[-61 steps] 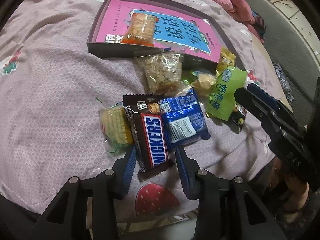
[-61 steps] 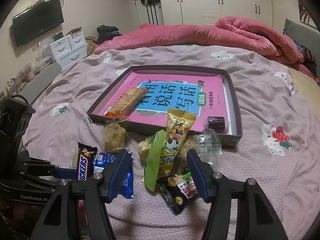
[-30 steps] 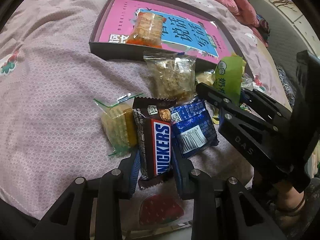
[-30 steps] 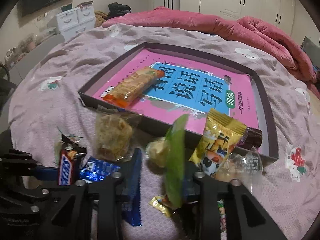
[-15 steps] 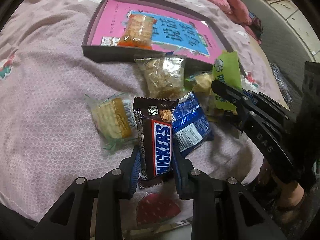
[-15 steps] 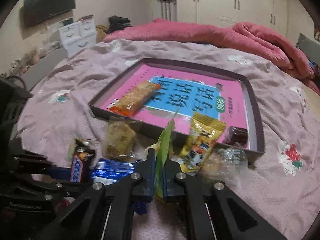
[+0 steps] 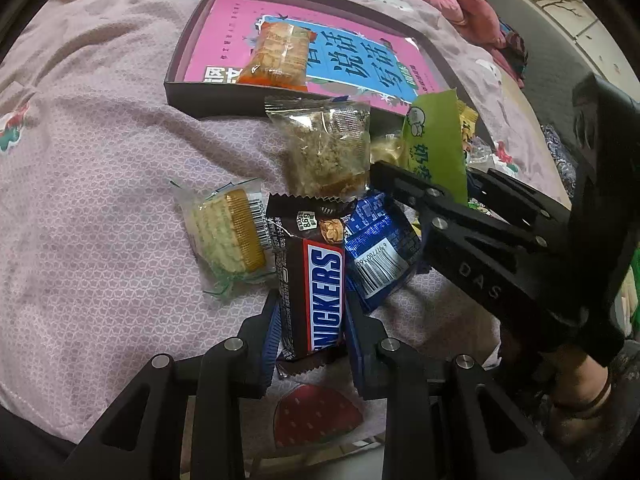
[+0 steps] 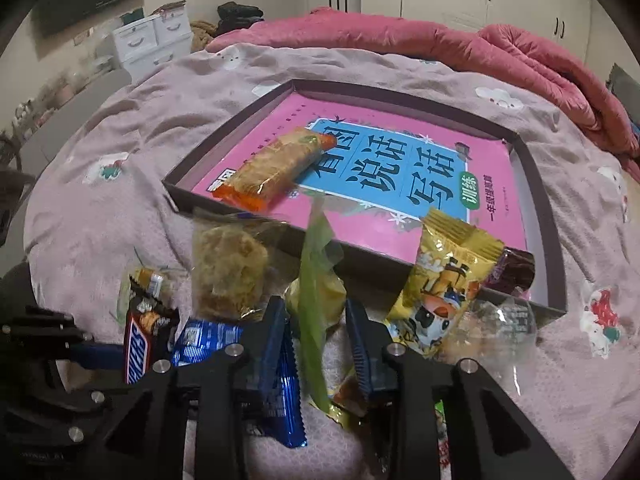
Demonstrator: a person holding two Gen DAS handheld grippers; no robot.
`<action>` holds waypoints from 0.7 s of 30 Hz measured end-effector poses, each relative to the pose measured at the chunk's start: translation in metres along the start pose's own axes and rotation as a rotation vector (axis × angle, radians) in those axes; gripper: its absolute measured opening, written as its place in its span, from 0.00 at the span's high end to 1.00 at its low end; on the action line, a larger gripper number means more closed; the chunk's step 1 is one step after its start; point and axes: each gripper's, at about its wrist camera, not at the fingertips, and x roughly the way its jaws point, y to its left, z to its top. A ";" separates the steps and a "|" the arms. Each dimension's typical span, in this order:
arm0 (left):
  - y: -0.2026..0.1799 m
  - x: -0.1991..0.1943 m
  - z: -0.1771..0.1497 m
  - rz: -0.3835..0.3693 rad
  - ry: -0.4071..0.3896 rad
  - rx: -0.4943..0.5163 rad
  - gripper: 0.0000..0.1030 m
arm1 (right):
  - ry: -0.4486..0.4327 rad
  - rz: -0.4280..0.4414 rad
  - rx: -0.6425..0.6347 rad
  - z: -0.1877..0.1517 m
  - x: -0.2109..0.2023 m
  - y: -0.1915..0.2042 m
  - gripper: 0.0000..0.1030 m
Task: Organize snacks
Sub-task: 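Lift the Snickers bar with left tool while right tool grasps the green packet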
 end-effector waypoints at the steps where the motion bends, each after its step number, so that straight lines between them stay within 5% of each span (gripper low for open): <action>1: 0.000 0.000 0.000 0.000 0.000 0.000 0.71 | 0.001 0.000 0.009 0.001 0.002 0.000 0.67; 8: -0.001 0.004 0.004 0.000 0.001 0.002 0.71 | -0.022 0.012 0.024 0.003 0.009 -0.002 0.68; 21: -0.006 -0.032 0.001 -0.051 -0.061 0.018 0.71 | -0.190 0.064 0.143 -0.002 -0.058 -0.028 0.68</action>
